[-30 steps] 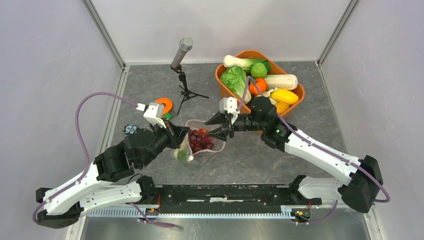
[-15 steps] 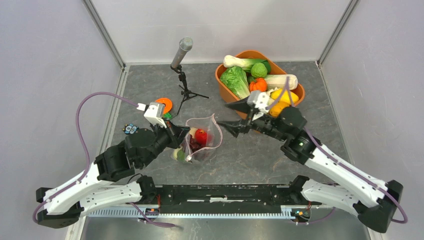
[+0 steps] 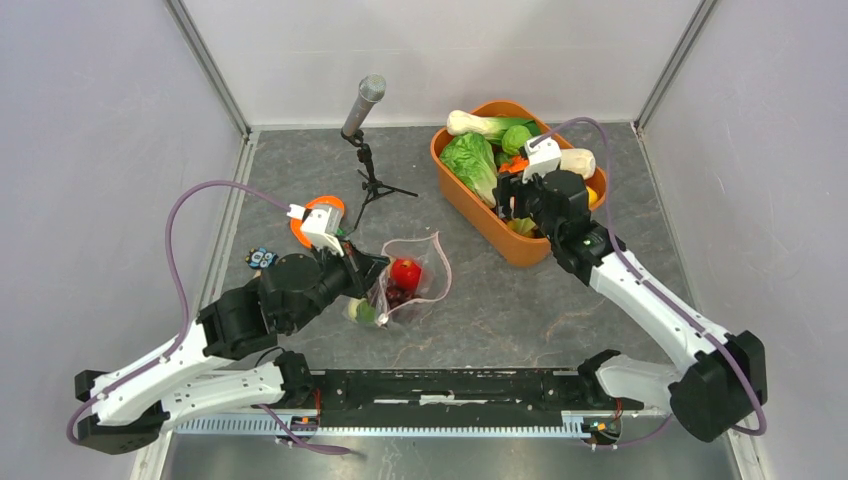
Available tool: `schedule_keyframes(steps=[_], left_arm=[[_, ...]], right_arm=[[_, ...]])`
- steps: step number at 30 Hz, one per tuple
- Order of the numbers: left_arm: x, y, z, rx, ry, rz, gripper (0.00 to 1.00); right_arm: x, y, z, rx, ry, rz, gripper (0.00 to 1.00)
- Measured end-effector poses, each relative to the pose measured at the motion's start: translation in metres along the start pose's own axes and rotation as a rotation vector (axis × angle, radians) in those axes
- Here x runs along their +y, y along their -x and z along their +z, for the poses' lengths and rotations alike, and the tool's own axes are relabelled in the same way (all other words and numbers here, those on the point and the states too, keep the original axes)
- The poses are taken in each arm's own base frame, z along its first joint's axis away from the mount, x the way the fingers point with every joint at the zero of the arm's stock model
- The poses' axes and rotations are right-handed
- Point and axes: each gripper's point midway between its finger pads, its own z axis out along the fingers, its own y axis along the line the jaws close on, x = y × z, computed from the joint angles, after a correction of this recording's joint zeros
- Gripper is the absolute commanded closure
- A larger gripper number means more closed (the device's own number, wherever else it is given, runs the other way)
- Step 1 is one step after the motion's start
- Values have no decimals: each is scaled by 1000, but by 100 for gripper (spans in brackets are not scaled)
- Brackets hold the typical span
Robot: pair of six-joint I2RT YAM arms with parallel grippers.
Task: Place the food in the zip-top bag and seal the zipper
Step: Pick up the fake vegetable from the bin.
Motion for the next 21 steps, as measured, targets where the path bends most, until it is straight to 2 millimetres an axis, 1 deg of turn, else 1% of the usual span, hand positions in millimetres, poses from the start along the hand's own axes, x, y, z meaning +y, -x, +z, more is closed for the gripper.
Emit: schedule_keyframes(steps=[2,4,7,9,12,15,18,21], left_arm=[[-2,-2,1,11,-7,2,98],[-2,-4,2,18,-9,4,98],[-4,-7,3,31,-18,7,98],[-5,-8,3,36,-21,8,98],[-5,-9,3,40,-22,9,98],[-5,-9,3,39,-22,9,98],[-5,-9,3,40,-22,9,98],[-5,-9,3,40,-22,9,98]], right_arm=[[-7,-8,9,24,-13,28,20],[-6,-12,15,41,9,44,20],[-3,-12,28,59,37,60,19],[-6,-10,35,65,34,73,19],[-21,-11,42,68,-13,109,18],[-43,-16,48,74,-87,165,18],[-59,-24,57,92,-141,211,18],[-70,-37,68,123,-173,252,20]])
